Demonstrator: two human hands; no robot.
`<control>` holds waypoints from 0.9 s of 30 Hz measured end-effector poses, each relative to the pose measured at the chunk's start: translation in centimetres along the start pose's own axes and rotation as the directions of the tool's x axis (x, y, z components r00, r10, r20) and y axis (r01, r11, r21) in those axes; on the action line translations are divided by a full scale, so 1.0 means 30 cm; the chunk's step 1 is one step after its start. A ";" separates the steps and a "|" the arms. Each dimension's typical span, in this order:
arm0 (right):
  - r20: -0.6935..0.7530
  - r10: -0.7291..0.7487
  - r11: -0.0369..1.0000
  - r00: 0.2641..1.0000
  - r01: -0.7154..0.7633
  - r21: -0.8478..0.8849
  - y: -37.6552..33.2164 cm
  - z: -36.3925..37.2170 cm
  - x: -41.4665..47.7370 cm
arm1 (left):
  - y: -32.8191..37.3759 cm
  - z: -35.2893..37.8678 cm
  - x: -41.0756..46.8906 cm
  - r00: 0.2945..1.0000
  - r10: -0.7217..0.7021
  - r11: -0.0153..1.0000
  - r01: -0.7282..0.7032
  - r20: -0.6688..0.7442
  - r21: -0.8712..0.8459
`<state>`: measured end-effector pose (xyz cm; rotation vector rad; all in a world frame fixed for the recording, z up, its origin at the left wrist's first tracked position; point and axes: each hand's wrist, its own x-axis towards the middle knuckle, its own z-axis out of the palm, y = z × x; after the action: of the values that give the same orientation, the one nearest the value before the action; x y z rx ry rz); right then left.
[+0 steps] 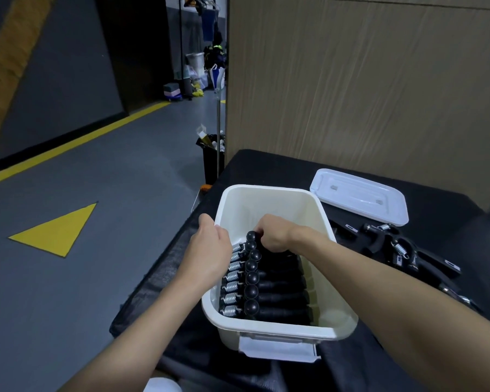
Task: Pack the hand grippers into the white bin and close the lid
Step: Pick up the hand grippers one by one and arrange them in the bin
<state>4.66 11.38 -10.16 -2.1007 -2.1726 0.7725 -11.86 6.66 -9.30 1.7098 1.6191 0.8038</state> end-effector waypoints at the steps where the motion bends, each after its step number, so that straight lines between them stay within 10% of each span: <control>1: -0.008 0.001 1.000 1.000 -0.001 0.006 0.001 0.002 0.001 | 0.001 0.001 0.000 1.000 -0.001 1.000 0.001 0.000 0.000; 18: -0.380 0.021 0.930 0.925 0.122 0.348 0.080 -0.164 -0.204 | -0.008 0.009 0.009 1.000 0.023 1.000 -0.023 0.008 -0.018; 27: -0.510 0.451 0.828 0.733 -0.130 0.545 0.402 -0.165 -0.309 | -0.019 0.023 0.033 0.999 0.000 1.000 0.000 -0.040 0.000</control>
<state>18.49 3.90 -7.19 -2.0483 -1.1646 0.4468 -11.59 7.65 -10.17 1.7035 1.6459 0.8434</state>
